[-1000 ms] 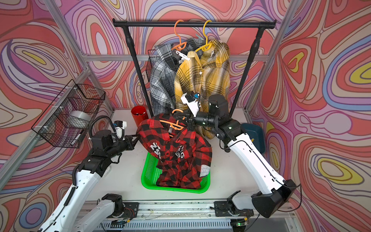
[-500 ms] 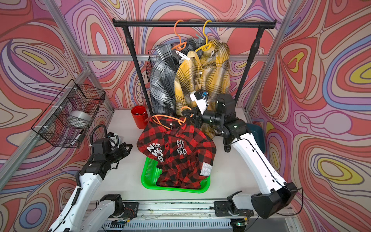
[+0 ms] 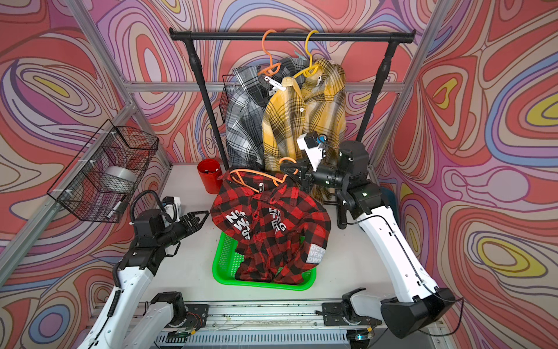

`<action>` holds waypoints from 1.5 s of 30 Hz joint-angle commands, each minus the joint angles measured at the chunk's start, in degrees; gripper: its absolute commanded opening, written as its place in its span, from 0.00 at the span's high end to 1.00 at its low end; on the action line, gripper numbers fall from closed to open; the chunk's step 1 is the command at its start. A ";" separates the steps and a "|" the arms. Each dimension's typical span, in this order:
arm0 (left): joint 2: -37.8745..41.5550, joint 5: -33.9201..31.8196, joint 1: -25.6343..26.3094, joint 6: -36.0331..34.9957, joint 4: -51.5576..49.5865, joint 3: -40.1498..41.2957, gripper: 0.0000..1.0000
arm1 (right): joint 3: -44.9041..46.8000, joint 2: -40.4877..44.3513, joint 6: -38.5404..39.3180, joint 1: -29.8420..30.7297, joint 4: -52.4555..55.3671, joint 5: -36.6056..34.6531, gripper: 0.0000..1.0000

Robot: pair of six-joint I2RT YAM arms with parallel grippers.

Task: Remove the clothespins securing long-sleeve shirts to the hanger
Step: Remove the long-sleeve shirt from the hanger.

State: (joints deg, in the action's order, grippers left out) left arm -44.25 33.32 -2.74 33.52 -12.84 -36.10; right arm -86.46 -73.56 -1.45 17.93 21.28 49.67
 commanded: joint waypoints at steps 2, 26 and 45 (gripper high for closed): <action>-0.52 8.58 0.23 -3.64 5.93 -3.60 0.22 | 0.59 -0.85 -2.80 -0.18 -4.95 4.50 1.00; -11.38 0.49 9.25 -9.56 8.27 -8.96 1.00 | 0.39 -2.29 -5.06 0.52 -7.32 9.17 1.00; -6.87 -1.73 9.25 -28.14 -6.65 -14.71 0.00 | -0.21 -2.65 -5.20 0.69 -7.30 12.34 1.00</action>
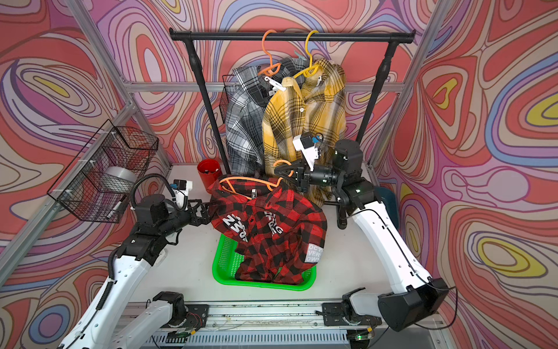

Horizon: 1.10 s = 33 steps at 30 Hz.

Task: Remove the clothespins securing long-sleeve shirts to the hanger
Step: Remove the long-sleeve shirt from the hanger.

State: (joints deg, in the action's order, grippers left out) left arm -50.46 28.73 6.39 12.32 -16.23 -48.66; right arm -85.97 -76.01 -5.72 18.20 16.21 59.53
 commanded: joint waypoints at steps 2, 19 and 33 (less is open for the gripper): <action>-2.42 2.94 0.11 -9.31 -4.53 -3.29 0.00 | -0.68 -0.31 -1.05 0.61 -2.41 3.28 1.00; -7.27 4.19 0.13 -10.05 0.67 -2.79 0.98 | -0.30 -1.23 -2.54 1.84 -4.97 5.07 1.00; -2.33 -15.35 0.20 7.84 -1.77 5.93 1.00 | -4.45 -2.56 0.66 1.78 0.84 -0.90 1.00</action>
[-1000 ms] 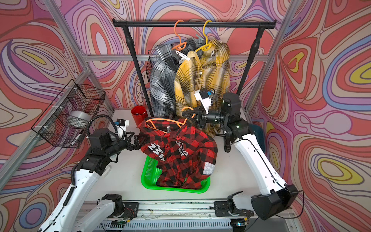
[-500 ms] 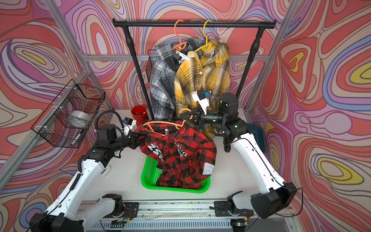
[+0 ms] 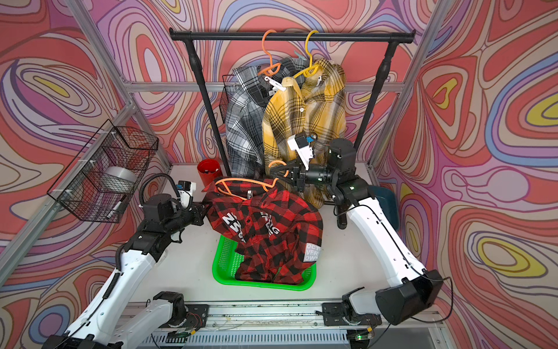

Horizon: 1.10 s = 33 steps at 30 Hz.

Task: Remove the clothespins securing long-sleeve shirts to the hanger
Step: Remove the long-sleeve shirt from the hanger.

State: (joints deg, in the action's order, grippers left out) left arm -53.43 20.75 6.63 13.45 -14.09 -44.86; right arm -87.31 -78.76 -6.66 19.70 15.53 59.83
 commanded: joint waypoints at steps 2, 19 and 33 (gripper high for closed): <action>1.41 -8.80 -0.04 8.97 -5.78 4.20 1.00 | -3.82 0.24 2.57 0.31 3.28 -1.83 1.00; 8.20 3.84 -0.13 9.08 5.27 8.37 0.34 | -5.50 0.44 6.62 0.24 9.27 -1.29 1.00; 4.48 12.91 -0.13 -16.83 3.33 0.92 0.01 | -7.00 -2.86 5.83 0.32 8.85 8.09 1.00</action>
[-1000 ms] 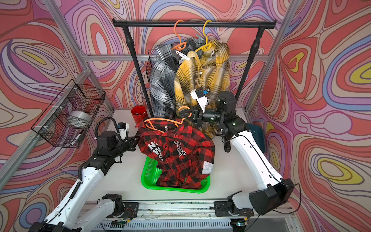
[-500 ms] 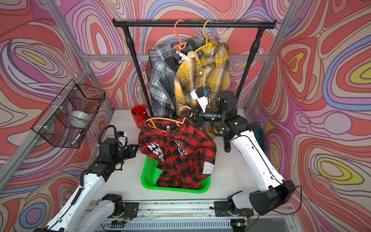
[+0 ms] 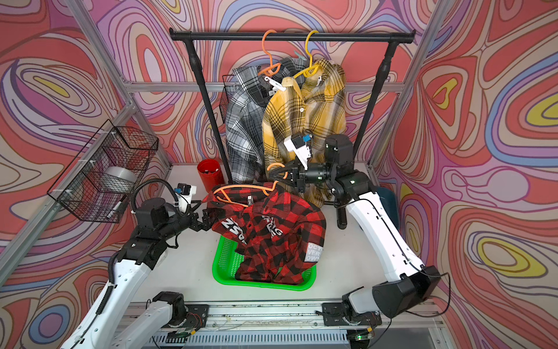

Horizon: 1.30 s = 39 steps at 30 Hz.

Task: Remove the clothespins securing long-sleeve shirts to the hanger
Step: Remove the long-sleeve shirt from the hanger.

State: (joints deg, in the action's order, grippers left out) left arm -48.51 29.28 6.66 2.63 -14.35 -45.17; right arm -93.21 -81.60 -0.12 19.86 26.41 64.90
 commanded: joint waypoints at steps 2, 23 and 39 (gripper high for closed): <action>-1.39 7.63 -0.14 -7.62 4.87 1.66 0.04 | -1.23 0.11 -0.87 0.16 -2.16 3.48 1.00; 2.39 2.26 -0.15 0.64 10.86 7.06 1.00 | -0.75 0.64 -2.43 0.14 -3.55 0.08 1.00; 10.13 -15.06 -0.15 22.11 14.73 19.47 1.00 | -0.72 2.42 -0.80 0.01 -0.92 -5.50 1.00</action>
State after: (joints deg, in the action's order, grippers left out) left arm -38.96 16.82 6.70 20.03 -1.43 -27.33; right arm -93.08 -81.65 -1.43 19.94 25.76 60.03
